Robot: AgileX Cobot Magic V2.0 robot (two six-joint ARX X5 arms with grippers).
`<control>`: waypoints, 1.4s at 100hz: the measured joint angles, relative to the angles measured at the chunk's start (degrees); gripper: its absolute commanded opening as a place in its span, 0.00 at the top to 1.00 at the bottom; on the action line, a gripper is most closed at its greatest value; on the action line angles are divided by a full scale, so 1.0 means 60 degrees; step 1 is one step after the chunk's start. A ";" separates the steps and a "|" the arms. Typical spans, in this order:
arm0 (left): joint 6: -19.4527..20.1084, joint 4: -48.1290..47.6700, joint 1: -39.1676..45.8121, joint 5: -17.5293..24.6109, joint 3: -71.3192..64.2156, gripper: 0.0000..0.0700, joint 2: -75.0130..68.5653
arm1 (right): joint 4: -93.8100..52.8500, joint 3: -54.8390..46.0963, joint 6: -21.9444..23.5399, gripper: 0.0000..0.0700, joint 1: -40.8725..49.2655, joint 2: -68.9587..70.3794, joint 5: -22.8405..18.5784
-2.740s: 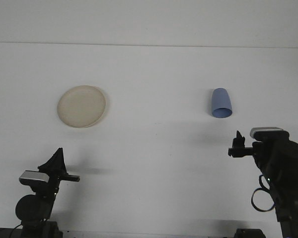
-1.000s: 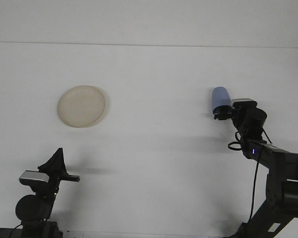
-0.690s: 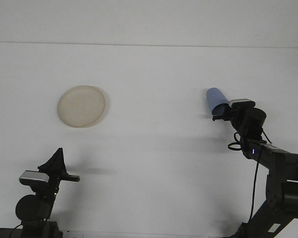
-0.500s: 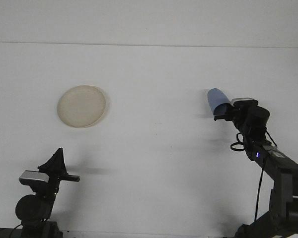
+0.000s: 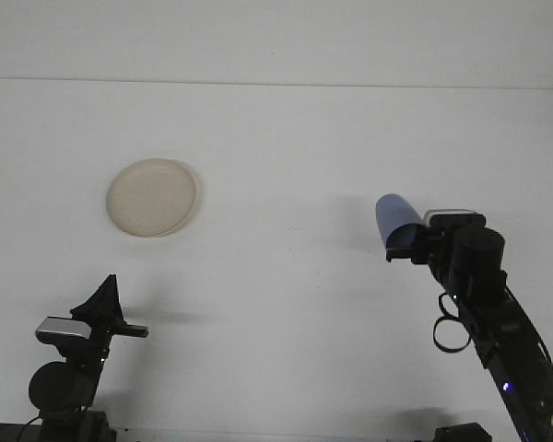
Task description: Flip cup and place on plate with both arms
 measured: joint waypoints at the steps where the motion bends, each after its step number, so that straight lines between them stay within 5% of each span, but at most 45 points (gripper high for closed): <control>1: -0.0004 0.0000 0.0000 0.0000 0.0004 0.98 -0.0004 | -0.0175 0.0022 0.0047 1.00 0.0084 -0.0076 0.0000; 53: -0.0004 0.0000 0.0000 0.0004 0.0004 0.98 0.0000 | -0.6309 0.3501 0.2244 1.00 0.4546 0.1559 0.0004; 92: -0.0004 0.0000 0.0000 0.0000 0.0000 0.98 -0.0004 | -0.8925 0.6156 0.1931 1.00 0.5898 0.5512 0.0004; 140: -0.0004 0.0000 0.0000 0.0000 0.0000 0.98 -0.0004 | -0.9005 0.6309 0.1333 1.00 0.6349 0.6827 -0.0007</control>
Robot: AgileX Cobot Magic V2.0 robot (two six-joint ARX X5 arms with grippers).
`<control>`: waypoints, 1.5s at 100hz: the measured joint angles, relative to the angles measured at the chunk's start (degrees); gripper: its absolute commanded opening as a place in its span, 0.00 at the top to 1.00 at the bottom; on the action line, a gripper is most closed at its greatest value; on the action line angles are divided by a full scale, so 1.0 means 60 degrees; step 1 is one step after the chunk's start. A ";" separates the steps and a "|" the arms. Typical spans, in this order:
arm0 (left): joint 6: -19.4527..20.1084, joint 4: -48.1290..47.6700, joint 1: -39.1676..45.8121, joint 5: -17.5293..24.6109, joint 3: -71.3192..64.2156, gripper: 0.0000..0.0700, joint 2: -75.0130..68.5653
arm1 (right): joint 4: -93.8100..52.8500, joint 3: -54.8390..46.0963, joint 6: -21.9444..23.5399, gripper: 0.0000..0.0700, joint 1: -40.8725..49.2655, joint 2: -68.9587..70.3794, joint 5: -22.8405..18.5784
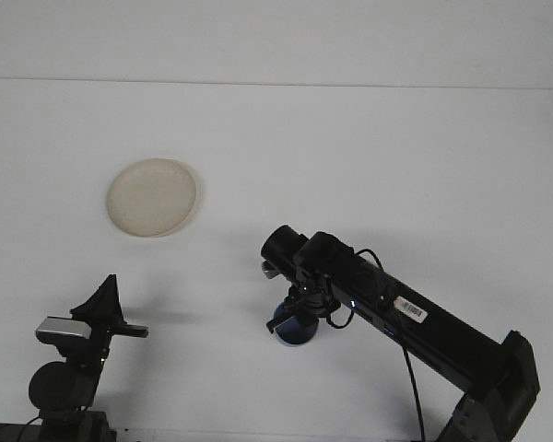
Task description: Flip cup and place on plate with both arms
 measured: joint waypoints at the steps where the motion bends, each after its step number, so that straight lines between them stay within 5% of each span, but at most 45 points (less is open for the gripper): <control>1: 0.0000 0.0000 0.0000 0.0000 0.0000 0.98 0.0004 | 0.0025 0.0000 -0.0004 1.00 0.0007 0.0000 0.0000; 53: 0.0000 0.0004 0.0000 0.0000 0.0000 0.98 0.0000 | 0.0321 0.0007 -0.0186 0.97 0.0113 0.0229 -0.0237; 57: 0.0000 0.0000 0.0000 0.0004 0.0004 0.98 0.0004 | 0.0339 0.0007 -0.0204 0.91 0.0138 0.0233 -0.0248; 75: 0.0000 0.0004 0.0000 0.0004 0.0000 0.98 0.0004 | 0.0375 0.0007 -0.0281 0.38 0.0189 0.0237 -0.0273; 80: 0.0004 0.0000 0.0000 0.0004 0.0004 0.98 0.0004 | 0.0364 0.0007 -0.0288 0.31 0.0189 0.0237 -0.0273; 114: 0.0000 0.0004 0.0000 0.0000 0.0004 0.98 0.0004 | -0.0423 0.1355 -0.0648 0.30 0.0157 0.0244 0.0539; 150: 0.0004 0.0000 0.0000 0.0000 0.0000 0.98 0.0004 | -0.0423 0.1519 -0.2364 0.30 -0.1424 -0.1184 0.0525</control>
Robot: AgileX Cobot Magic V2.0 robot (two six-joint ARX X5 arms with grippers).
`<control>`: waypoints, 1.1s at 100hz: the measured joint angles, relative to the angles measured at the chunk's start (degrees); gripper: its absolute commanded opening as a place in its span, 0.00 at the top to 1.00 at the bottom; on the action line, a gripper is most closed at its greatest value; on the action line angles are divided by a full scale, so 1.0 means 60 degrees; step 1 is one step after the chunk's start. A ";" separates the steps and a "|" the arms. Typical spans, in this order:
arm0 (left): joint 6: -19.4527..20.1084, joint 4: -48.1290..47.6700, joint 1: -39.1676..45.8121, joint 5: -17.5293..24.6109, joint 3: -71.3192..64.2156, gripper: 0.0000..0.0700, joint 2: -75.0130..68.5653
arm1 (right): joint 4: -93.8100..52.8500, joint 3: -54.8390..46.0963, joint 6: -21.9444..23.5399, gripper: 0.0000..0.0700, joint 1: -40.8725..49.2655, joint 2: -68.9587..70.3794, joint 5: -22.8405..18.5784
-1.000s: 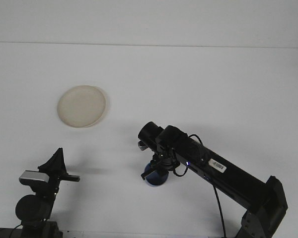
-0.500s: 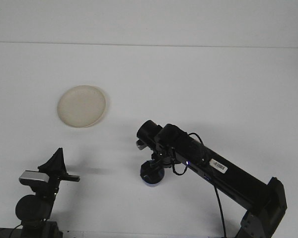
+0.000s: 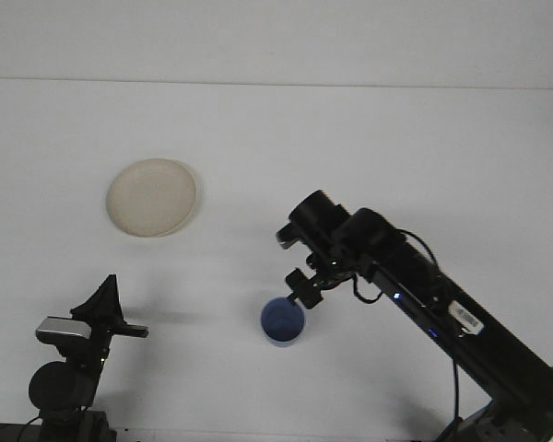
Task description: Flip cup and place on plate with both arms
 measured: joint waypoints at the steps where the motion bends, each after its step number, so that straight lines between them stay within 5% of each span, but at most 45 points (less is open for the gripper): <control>1: 0.0000 0.0004 0.0000 0.0000 0.0000 0.98 0.0000 | 0.0000 0.0000 -0.0029 0.30 -0.0084 -0.0055 0.0004; 27: -0.0004 0.0000 0.0000 0.0000 0.0004 0.98 0.0000 | 0.0641 -0.0860 -0.0572 0.30 -0.2477 -0.1956 -0.0004; 57: -0.0004 0.0000 0.0000 0.0004 0.0000 0.98 0.0000 | 0.2659 -0.3982 -0.0900 0.30 -0.4896 -0.5628 0.0004; 110: -0.0004 0.0000 0.0000 0.0000 0.0000 0.98 0.0000 | 0.7719 -0.9690 -0.0954 0.30 -0.5461 -1.1409 -0.0004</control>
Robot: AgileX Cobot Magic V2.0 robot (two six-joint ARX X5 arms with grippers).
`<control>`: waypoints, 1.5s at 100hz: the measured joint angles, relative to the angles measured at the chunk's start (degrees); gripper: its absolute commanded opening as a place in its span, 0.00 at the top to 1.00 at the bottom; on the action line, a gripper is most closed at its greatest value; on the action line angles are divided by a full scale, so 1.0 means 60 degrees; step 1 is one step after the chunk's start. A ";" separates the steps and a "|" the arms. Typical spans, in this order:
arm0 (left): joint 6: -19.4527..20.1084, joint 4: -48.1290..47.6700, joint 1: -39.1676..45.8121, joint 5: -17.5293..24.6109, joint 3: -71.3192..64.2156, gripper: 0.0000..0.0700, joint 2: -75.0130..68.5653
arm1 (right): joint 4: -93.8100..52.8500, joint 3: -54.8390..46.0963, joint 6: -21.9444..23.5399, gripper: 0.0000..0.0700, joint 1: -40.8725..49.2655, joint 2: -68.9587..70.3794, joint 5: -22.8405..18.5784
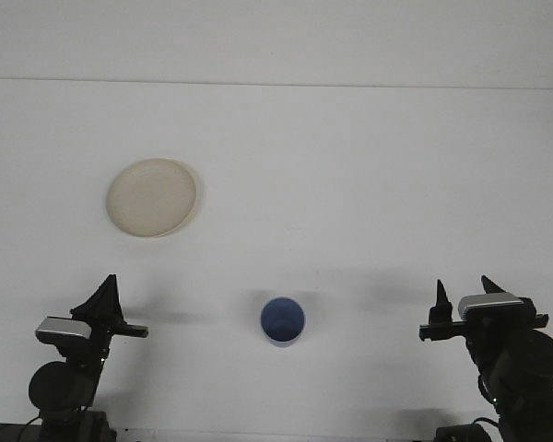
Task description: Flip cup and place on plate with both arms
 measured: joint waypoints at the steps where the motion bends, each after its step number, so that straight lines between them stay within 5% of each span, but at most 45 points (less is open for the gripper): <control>1: 0.0000 0.0000 0.0000 0.0004 0.0004 0.98 0.0000 | 0.0124 -0.0073 0.0000 0.30 0.0000 -0.0040 -0.0004; 23: 0.0000 0.0000 0.0000 0.0004 0.0004 0.98 -0.0004 | 0.1690 -0.0594 -0.0004 0.30 0.0000 -0.0230 -0.0004; 105: -0.0102 -0.0040 0.0000 0.0000 0.0022 0.98 -0.0004 | 0.1708 -0.0594 -0.0004 0.30 0.0000 -0.0248 -0.0004; 150: -0.1308 -0.4907 0.0000 0.0364 0.5151 0.98 0.2539 | 0.1708 -0.0594 -0.0004 0.30 0.0000 -0.0248 0.0000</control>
